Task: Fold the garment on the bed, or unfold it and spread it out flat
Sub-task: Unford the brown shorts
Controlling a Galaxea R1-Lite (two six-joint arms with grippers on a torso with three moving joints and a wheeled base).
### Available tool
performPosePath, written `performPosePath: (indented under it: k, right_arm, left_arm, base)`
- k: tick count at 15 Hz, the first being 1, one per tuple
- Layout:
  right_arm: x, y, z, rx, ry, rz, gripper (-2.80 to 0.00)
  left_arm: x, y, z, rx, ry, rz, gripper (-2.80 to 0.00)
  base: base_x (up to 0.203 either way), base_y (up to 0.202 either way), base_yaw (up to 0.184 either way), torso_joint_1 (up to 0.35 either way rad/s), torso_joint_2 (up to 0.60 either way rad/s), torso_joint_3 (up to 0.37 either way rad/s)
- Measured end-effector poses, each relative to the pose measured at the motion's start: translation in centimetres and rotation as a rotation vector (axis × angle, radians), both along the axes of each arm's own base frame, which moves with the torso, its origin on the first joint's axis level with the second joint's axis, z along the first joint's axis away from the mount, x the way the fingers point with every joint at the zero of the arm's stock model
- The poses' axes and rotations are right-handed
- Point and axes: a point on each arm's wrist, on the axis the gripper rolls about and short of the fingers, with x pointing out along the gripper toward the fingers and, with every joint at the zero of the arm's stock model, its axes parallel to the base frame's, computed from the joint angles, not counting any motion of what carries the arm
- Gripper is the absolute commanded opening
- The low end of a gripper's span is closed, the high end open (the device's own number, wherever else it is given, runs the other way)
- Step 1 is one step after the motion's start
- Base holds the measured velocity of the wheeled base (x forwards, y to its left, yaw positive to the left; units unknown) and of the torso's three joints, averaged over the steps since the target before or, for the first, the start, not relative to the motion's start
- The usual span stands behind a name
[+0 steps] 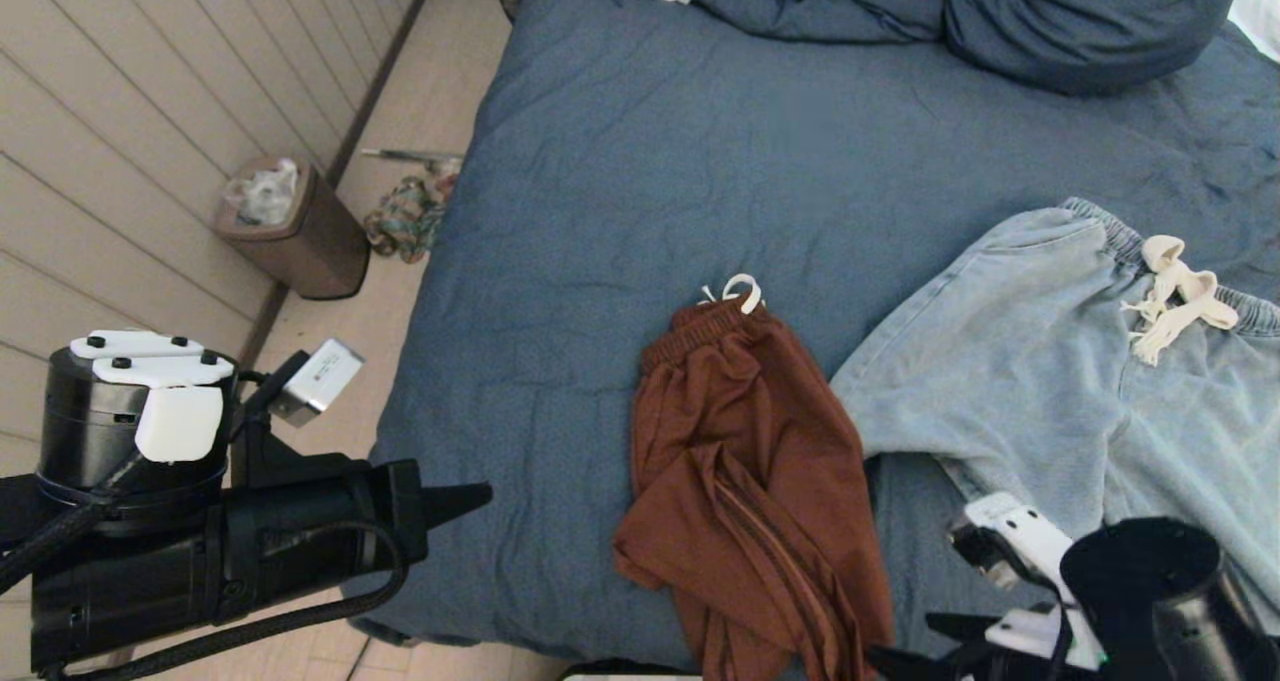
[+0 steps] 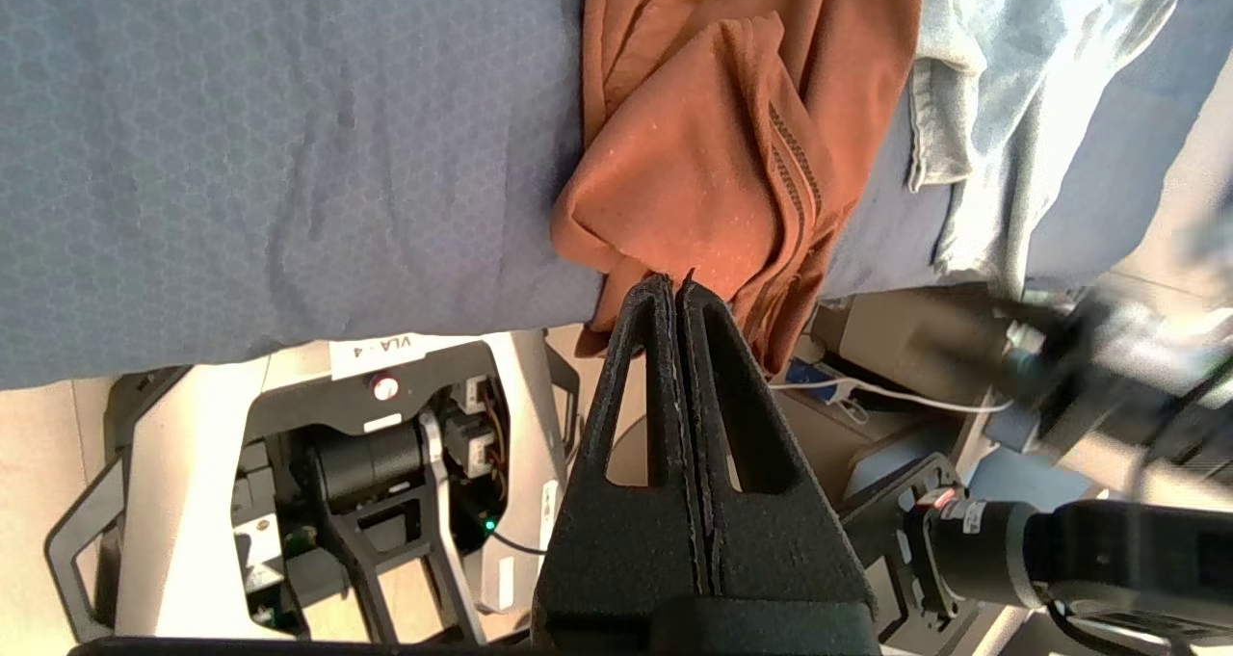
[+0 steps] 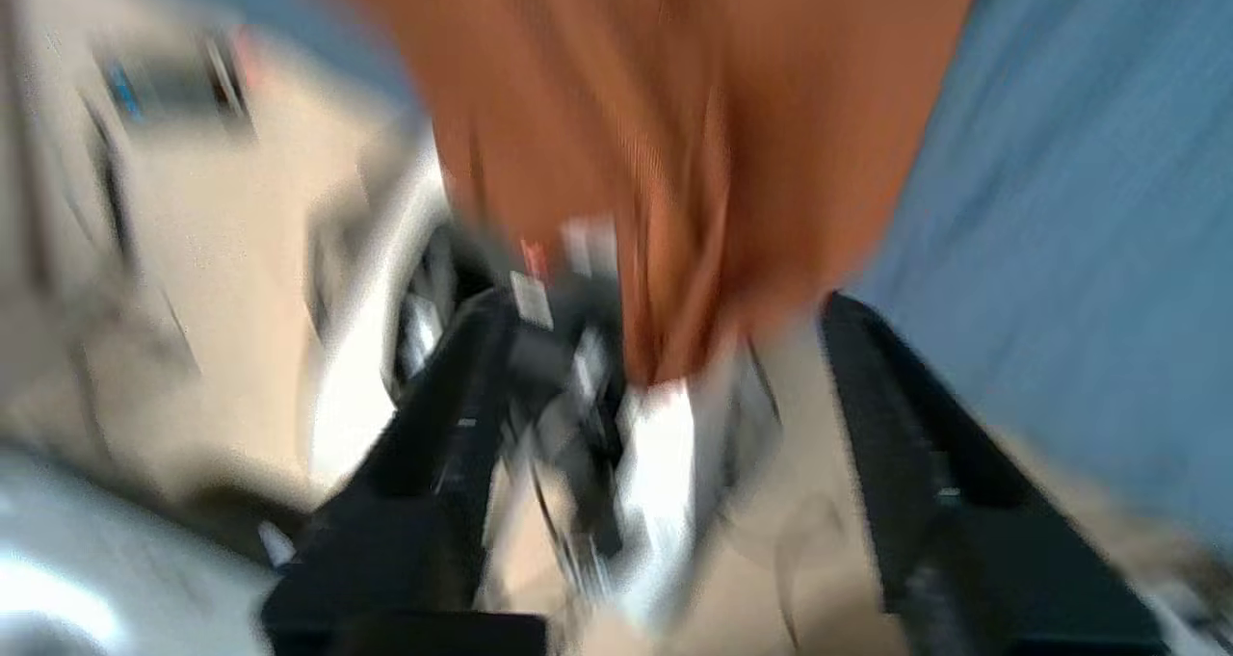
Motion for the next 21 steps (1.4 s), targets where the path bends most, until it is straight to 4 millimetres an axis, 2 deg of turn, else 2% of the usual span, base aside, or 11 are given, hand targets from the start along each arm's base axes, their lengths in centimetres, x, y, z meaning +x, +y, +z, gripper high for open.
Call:
performPosePath:
  k: [1, 2, 4, 6, 12, 14, 15, 18, 21]
  right_arm:
    - [0.9, 0.2, 1.2, 0.041, -0.040, -0.018, 0.00]
    - [1.9, 0.3, 2.4, 0.079, -0.075, -0.036, -2.80]
    - [4.2, 0.7, 4.7, 0.138, -0.132, -0.069, -2.80]
    - [7.1, 1.7, 6.1, 0.165, -0.165, -0.099, -2.80]
    - [16.2, 5.4, 8.7, 0.220, -0.257, -0.154, -2.80]
    - [18.5, 5.6, 9.2, 0.208, -0.265, -0.179, -2.80]
    - [19.5, 5.6, 9.3, 0.193, -0.256, -0.190, 0.00]
    - [21.4, 5.2, 8.7, 0.151, -0.247, -0.210, 0.00]
    - [22.4, 5.4, 7.1, 0.112, -0.223, -0.204, 0.00]
  left_arm:
    - [0.0, 0.0, 0.0, 0.001, 0.002, 0.000, -2.80]
    - [0.0, 0.0, -0.1, 0.001, 0.003, 0.000, -2.80]
    - [0.1, -0.1, -0.1, 0.002, 0.005, 0.000, -2.80]
    - [0.1, -0.1, -0.1, 0.001, 0.005, 0.000, -2.80]
    - [0.5, -0.3, -0.4, 0.012, 0.017, 0.003, -2.80]
    - [0.8, -0.5, -0.8, 0.020, 0.032, 0.003, -2.80]
    - [0.9, -0.6, -0.9, 0.024, 0.035, 0.003, -2.80]
    - [1.0, -0.7, -1.1, 0.029, 0.043, 0.003, -2.80]
    - [1.0, -0.7, -1.1, 0.031, 0.046, 0.003, -2.80]
  base:
    - [0.000, 0.000, 0.000, 0.000, 0.00, 0.000]
    - [0.000, 0.000, 0.000, 0.000, 0.00, 0.000]
    - [0.000, 0.000, 0.000, 0.000, 0.00, 0.000]
    - [0.000, 0.000, 0.000, 0.000, 0.00, 0.000]
    - [0.000, 0.000, 0.000, 0.000, 0.00, 0.000]
    - [0.000, 0.000, 0.000, 0.000, 0.00, 0.000]
    - [0.000, 0.000, 0.000, 0.000, 0.00, 0.000]
    - [0.000, 0.000, 0.000, 0.000, 0.00, 0.000]
    - [0.000, 0.000, 0.000, 0.000, 0.00, 0.000]
